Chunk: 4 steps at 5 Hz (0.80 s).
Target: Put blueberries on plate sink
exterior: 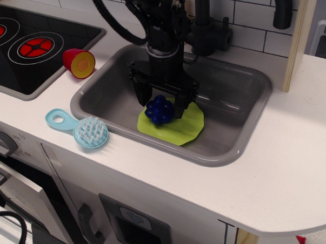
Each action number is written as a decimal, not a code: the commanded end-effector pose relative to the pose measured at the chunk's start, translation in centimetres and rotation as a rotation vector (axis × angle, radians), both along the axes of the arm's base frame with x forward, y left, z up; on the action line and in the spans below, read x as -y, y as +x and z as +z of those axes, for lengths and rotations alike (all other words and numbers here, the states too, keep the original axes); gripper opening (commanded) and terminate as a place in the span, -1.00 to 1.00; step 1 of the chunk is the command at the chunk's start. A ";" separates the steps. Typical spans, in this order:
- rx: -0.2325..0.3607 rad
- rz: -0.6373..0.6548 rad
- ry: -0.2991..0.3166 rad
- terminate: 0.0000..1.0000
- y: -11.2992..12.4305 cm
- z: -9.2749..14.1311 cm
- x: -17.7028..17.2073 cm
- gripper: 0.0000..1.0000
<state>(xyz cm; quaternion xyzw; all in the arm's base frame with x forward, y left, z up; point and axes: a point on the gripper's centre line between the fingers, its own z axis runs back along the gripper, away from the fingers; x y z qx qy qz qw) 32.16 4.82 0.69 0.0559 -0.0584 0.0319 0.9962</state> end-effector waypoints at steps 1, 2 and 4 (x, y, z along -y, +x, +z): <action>0.085 0.057 -0.010 -1.00 0.5 4.4 -1.3 1.00; 0.114 0.059 -0.052 -1.00 0.3 6.7 -1.0 1.00; 0.146 0.046 -0.063 -1.00 -0.2 9.0 -0.7 1.00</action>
